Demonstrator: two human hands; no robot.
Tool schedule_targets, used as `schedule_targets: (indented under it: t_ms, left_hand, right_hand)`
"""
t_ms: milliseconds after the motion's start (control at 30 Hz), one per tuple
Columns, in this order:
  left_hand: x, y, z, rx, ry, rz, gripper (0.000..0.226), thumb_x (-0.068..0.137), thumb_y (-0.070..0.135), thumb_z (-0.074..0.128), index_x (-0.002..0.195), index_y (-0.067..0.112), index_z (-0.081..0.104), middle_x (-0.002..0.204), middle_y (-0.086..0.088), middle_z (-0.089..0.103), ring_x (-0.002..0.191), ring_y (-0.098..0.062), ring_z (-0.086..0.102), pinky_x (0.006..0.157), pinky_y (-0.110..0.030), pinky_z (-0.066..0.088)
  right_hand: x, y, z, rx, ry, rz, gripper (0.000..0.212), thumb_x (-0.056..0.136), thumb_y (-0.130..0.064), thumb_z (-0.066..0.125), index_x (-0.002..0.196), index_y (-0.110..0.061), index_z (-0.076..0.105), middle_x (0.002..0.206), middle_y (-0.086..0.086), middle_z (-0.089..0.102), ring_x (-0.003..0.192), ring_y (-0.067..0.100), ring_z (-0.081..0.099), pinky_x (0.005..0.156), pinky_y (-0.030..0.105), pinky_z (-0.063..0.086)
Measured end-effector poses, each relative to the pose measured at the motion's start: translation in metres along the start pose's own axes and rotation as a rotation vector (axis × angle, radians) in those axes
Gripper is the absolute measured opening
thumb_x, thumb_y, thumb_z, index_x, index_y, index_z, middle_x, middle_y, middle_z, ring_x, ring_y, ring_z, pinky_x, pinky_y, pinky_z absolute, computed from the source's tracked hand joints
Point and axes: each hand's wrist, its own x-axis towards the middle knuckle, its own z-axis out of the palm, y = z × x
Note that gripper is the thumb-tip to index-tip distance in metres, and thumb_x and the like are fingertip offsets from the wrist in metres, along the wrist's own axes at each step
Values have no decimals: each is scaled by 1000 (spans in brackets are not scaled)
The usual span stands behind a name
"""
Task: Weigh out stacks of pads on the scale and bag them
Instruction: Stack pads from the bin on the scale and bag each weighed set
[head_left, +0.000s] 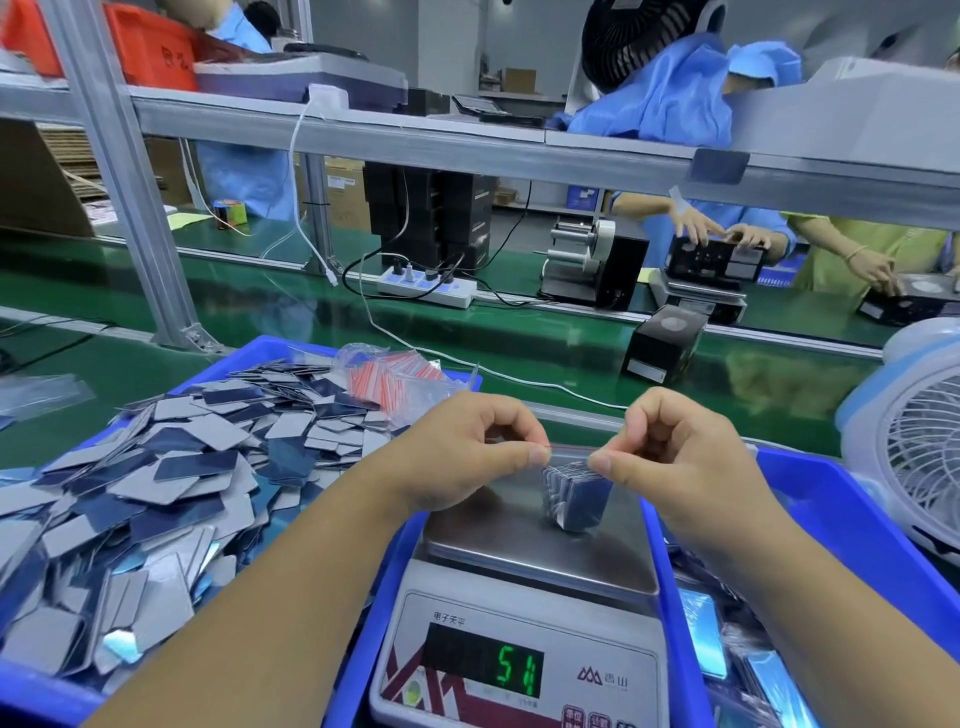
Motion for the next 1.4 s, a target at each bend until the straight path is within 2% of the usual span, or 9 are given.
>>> schedule_targets:
  t_ms: [233,333,500,633,800,933,1067,1200,1400]
  left_hand:
    - [2,-7,6,7,28,-3,6,84,33,72,88,29,70,81,14,66,76,-3,60,69,-19,50]
    - [4,-10,13,81,22,-105,42,66,56,78,97,30,67,79,10,66,72,-7,60,71,-28,55]
    - [7,-6,24,415,20,-80,58,63,75,67,79,19,64,71,0,66,61,-7,53,66,-38,52]
    - [9,-3,32,558,54,-36,55,74,63,74,69,12,54,66,-6,58,59,-15,47,64,-44,47]
    - [11,-4,45,719,110,-18,52,74,68,70,75,19,51,75,4,51,71,-12,48,65,-35,45]
    - [11,-5,45,668,124,-16,37,79,57,71,74,27,50,77,9,50,71,-4,48,59,-22,33]
    - [11,-6,40,613,131,-45,43,74,59,76,71,24,52,75,7,51,70,-6,49,60,-27,39]
    - [11,-5,39,622,126,-27,42,72,57,80,67,28,50,73,8,49,68,-4,46,58,-24,33]
    - [9,-4,39,612,111,2,46,69,58,81,66,32,43,74,10,44,65,-3,42,58,-22,30]
  right_hand:
    - [2,12,2,-14,29,26,29,83,3,71,77,-24,63,64,-10,58,62,8,52,60,16,44]
    - [3,15,5,-24,130,16,28,83,2,72,72,-21,60,61,-7,57,57,9,51,53,19,47]
    - [3,19,12,-20,209,15,27,84,-1,72,72,-21,58,58,-8,57,49,11,55,49,26,51]
    - [3,23,14,16,256,56,26,84,-2,72,73,-21,59,58,-7,57,48,14,59,53,29,49]
    - [2,20,18,95,195,97,31,85,1,71,71,-26,63,59,-6,56,54,16,59,57,36,50]
    - [1,16,18,68,170,66,28,83,0,72,73,-25,64,63,-4,57,63,18,53,62,38,46]
    - [1,17,14,64,156,85,23,83,-2,72,76,-23,63,64,-4,55,64,16,51,64,37,44]
    - [0,19,15,103,109,148,20,84,-5,72,79,-23,64,69,0,57,61,16,55,60,31,50]
    - [3,18,8,-62,141,97,28,82,-1,73,79,-27,63,65,-6,61,63,15,59,75,47,55]
